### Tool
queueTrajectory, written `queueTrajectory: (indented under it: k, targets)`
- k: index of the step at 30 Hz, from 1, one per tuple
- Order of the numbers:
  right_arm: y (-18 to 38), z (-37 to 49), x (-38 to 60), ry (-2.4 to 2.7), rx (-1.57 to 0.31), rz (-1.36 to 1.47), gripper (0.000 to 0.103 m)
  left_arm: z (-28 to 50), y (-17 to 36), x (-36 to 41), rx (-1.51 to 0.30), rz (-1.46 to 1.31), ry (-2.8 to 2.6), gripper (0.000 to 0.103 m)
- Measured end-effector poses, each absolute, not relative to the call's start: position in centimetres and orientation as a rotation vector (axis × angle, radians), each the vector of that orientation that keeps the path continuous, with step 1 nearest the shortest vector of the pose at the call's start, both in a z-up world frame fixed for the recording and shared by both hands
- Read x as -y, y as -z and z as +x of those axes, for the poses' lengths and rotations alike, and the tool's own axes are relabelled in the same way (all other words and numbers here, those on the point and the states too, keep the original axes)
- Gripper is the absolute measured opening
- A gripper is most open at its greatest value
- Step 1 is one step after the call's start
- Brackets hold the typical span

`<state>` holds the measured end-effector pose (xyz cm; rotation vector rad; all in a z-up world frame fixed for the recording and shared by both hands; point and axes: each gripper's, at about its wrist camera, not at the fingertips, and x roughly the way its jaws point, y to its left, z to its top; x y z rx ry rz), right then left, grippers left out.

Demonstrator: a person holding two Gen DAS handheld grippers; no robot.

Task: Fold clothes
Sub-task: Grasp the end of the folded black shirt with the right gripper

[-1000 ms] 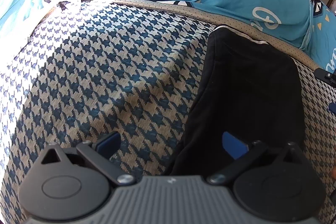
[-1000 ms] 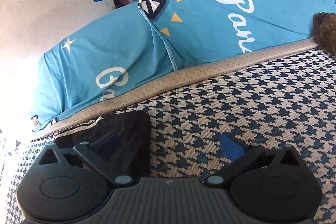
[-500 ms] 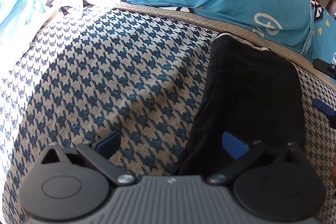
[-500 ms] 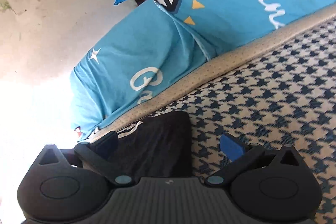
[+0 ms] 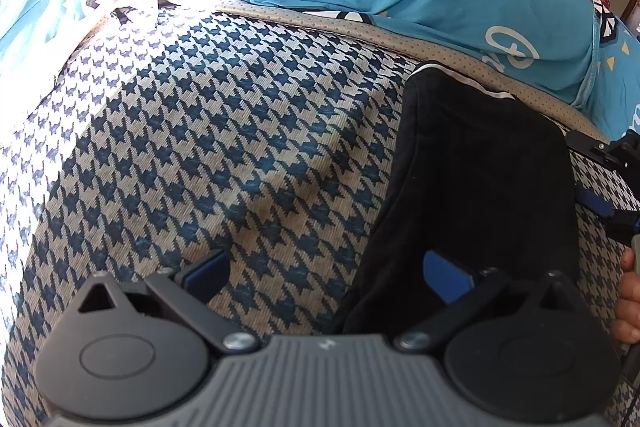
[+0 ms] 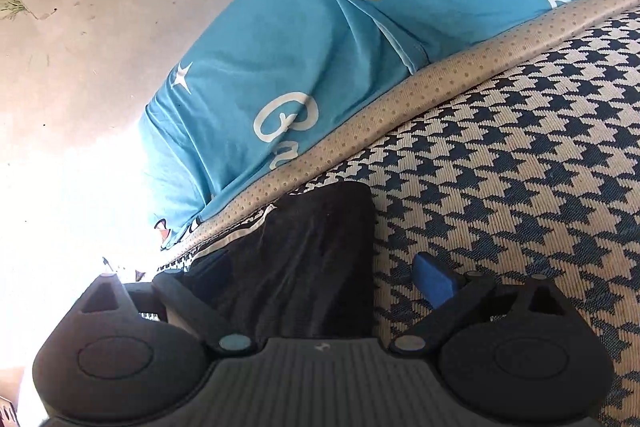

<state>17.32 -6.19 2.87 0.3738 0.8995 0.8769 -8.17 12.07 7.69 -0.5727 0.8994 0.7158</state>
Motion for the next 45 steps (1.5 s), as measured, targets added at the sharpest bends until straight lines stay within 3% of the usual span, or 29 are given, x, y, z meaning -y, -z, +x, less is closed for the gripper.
queueTrajectory:
  k: [4, 23, 24, 27, 30, 45]
  targets:
    - [-2.6, 17.3, 5.7, -0.869, -0.875, 0.314, 0.056, -7.9, -7.6, -12.0, -0.901, -0.571, -0.715, 0.103]
    - [-2.1, 17.2, 2.9, -0.944, -0.818, 0.245, 0.055, -6.8, -7.1, -12.2, -0.915, -0.568, -0.703, 0.103]
    - [-2.1, 17.2, 2.9, -0.943, -0.813, 0.24, 0.052, -6.8, -7.1, -12.1, -0.917, -0.566, -0.702, 0.103]
    - [-1.9, 17.2, 2.7, -0.946, -0.81, 0.214, 0.027, -6.6, -7.1, -12.0, -0.922, -0.561, -0.7, 0.103]
    - [-1.7, 17.1, 2.5, -0.964, -0.824, 0.23, 0.016, -6.5, -7.1, -11.7, -0.926, -0.55, -0.697, 0.103]
    - [-4.6, 15.3, 5.4, -0.809, -0.737, 0.268, 0.01, -6.6, -7.7, -10.4, -0.914, -0.496, -0.687, 0.103]
